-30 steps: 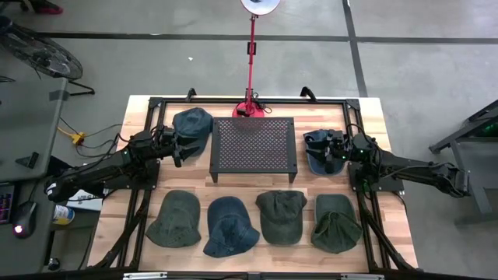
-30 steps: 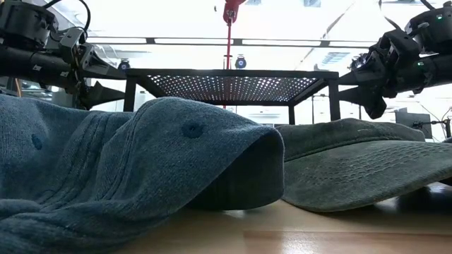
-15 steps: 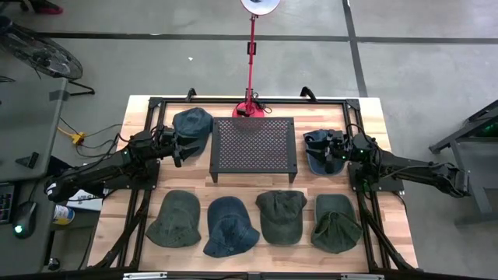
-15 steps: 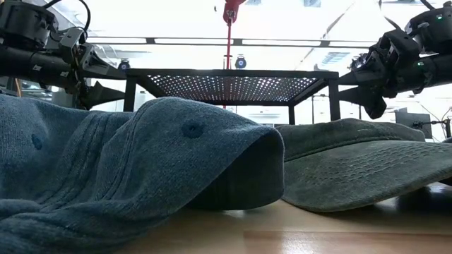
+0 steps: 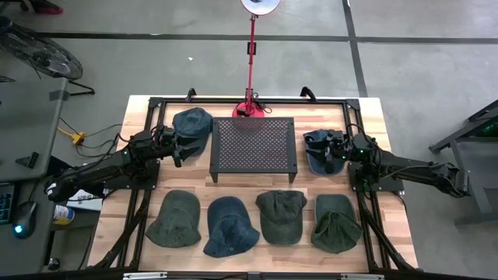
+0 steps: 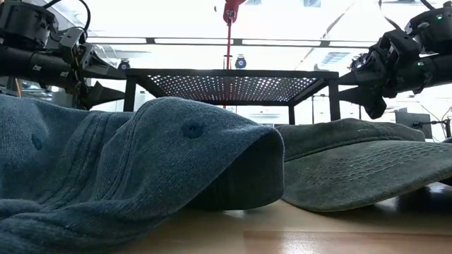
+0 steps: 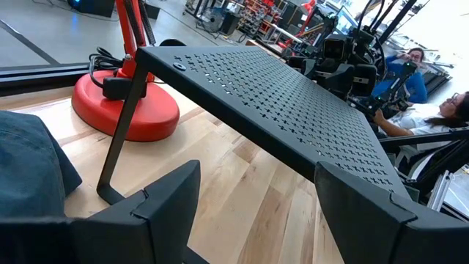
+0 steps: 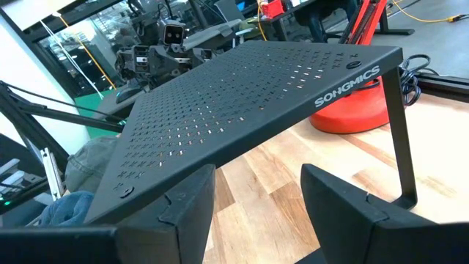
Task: Pick & Place hat
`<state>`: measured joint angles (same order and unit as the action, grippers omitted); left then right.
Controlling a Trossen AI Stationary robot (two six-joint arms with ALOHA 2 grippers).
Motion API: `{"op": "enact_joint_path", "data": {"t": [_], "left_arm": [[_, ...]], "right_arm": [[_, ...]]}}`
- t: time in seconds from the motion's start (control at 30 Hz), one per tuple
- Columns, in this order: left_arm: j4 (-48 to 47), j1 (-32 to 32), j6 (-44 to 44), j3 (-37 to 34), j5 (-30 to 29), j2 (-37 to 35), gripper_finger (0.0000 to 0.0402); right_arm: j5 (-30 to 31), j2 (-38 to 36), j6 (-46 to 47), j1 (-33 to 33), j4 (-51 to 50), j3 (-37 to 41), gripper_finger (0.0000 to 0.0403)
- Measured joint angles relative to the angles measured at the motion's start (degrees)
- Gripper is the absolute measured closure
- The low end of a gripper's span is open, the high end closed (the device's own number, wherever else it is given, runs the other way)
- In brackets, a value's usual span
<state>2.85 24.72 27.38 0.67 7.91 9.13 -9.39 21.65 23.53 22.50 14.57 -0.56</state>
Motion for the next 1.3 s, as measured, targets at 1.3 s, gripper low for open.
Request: {"op": "enact_joint_path", "data": {"t": [1.3], "left_arm": [[0.0, 0.0, 0.0, 0.0, 0.0, 0.0, 0.0136]], "right_arm": [[10.9, 27.4, 26.1, 20.1, -68.8, -44.0, 0.0207]]}}
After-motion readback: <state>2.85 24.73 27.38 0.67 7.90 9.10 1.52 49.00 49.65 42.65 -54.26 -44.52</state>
